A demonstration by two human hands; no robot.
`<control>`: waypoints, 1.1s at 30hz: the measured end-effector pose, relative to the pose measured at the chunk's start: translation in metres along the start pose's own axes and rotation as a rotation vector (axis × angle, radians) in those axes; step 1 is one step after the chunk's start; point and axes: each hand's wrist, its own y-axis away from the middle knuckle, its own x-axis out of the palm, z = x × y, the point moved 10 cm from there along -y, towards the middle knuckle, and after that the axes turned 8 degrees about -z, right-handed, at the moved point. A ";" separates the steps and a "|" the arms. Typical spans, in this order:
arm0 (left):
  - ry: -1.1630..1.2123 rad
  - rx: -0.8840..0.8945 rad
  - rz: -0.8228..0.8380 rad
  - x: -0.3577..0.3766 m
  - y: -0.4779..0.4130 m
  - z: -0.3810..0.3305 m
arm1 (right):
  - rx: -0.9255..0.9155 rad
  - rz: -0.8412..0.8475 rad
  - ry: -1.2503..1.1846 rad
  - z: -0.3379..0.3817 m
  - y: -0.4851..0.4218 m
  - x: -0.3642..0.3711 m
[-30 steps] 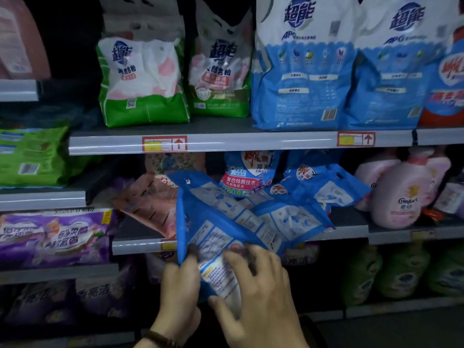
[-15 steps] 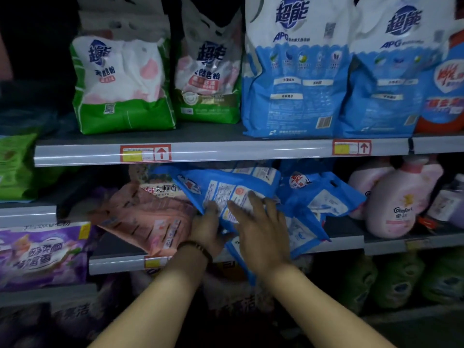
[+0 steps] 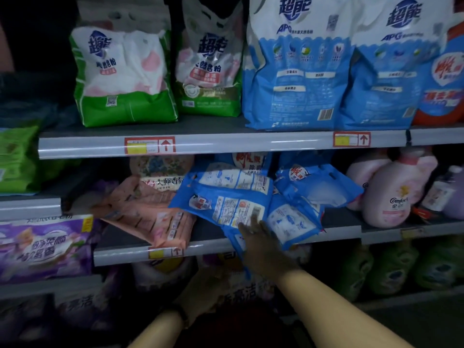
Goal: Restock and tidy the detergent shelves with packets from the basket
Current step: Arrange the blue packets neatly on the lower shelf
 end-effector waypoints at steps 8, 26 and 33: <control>-0.287 0.024 0.067 -0.002 0.019 0.119 | -0.167 -0.380 -0.096 0.040 0.099 0.061; -0.678 0.067 0.194 0.033 0.046 0.275 | 0.169 0.674 -0.155 -0.011 0.243 0.338; -0.685 0.161 0.227 0.046 0.048 0.267 | 0.276 0.572 -0.173 -0.026 0.233 0.362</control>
